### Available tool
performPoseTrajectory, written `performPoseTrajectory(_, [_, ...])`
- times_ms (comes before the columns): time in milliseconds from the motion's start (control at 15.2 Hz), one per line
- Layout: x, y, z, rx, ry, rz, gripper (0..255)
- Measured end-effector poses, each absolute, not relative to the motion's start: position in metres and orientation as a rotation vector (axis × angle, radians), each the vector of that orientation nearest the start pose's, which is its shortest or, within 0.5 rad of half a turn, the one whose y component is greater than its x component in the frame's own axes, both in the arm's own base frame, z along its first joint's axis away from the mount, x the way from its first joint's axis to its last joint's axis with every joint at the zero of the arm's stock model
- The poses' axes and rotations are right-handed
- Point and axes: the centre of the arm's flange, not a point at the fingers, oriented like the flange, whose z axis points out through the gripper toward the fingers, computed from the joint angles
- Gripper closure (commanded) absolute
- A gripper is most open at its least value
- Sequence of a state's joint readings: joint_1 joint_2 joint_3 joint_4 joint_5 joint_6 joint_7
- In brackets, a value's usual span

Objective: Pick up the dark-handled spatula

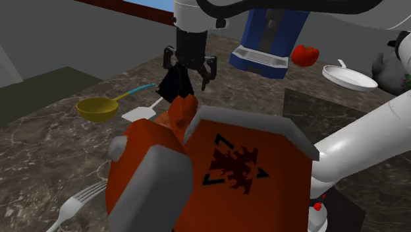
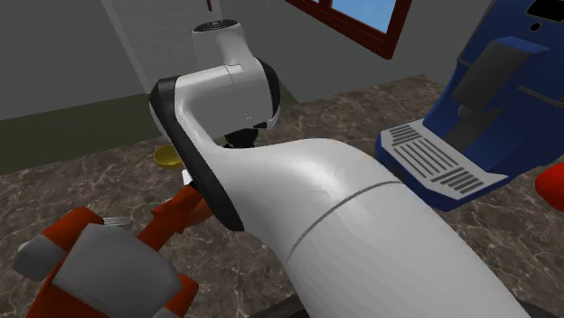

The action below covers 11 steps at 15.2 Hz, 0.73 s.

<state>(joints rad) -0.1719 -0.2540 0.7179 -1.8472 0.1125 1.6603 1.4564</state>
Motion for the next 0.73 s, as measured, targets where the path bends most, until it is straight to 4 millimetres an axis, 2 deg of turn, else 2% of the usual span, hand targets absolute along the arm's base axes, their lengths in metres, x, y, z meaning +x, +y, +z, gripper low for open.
performPoseTrajectory(330, [0.445, 0.35, 0.598, -2.726, 1.625, -0.089, 0])
performPoseTrajectory(726, [0.456, 0.36, 0.568, -2.694, 1.681, -0.089, 0])
